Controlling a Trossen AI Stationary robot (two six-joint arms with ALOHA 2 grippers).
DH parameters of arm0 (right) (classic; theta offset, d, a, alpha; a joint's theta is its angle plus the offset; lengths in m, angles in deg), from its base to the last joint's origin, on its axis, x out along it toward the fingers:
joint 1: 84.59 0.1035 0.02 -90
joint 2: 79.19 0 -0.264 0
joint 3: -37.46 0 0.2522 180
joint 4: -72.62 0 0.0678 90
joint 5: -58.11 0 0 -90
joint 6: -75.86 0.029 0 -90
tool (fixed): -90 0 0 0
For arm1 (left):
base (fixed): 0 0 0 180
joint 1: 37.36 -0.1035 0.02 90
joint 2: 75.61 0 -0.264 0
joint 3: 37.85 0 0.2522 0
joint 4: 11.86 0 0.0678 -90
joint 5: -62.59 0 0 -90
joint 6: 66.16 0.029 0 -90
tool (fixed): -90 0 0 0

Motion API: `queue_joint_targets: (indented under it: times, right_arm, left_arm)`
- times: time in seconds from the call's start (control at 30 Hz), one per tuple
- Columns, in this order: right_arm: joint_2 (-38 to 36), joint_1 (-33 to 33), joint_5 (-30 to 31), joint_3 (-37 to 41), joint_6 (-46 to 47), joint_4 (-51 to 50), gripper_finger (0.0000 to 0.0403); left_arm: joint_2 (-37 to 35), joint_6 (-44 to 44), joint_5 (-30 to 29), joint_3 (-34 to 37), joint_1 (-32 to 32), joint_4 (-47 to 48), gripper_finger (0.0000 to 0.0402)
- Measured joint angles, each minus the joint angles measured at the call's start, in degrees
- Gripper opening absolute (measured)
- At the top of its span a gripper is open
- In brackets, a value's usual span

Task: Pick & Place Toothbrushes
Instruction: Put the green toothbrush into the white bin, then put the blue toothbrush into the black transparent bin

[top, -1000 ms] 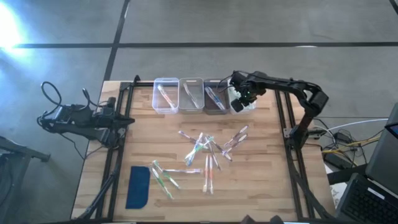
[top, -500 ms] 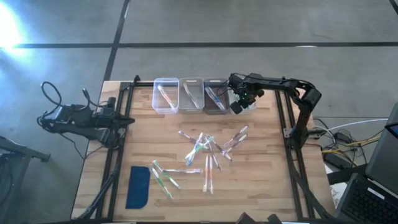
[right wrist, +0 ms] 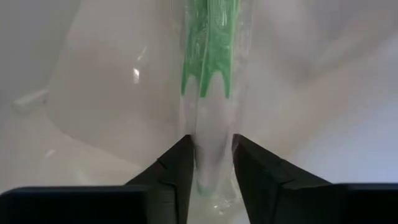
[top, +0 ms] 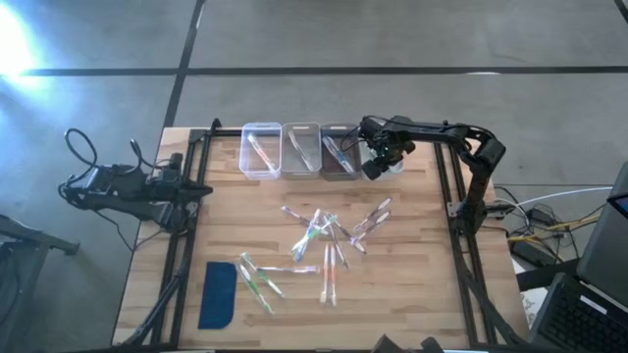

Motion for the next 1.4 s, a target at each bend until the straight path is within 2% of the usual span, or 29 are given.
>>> queue_joint_targets:
  times: [0.3,0.57,1.03,1.4]
  right_arm:
    - [-2.95,0.03,0.3,0.02,0.19,-0.17,0.0156]
    - [-11.19,0.23,0.23,-0.04,1.23,-1.51,0.0173]
    - [-31.61,1.06,-0.09,-0.07,4.29,-1.49,0.0117]
    - [-45.3,7.29,-0.42,-0.07,8.05,-1.77,0.006]
  left_arm:
    - [0.0,0.02,0.0,0.0,0.01,0.01,0.0026]
    - [0.0,0.02,0.0,0.0,0.0,0.02,0.0026]
    - [0.0,0.0,0.0,0.0,0.01,0.01,0.0026]
    - [0.0,0.01,0.0,0.0,0.01,0.02,0.0026]
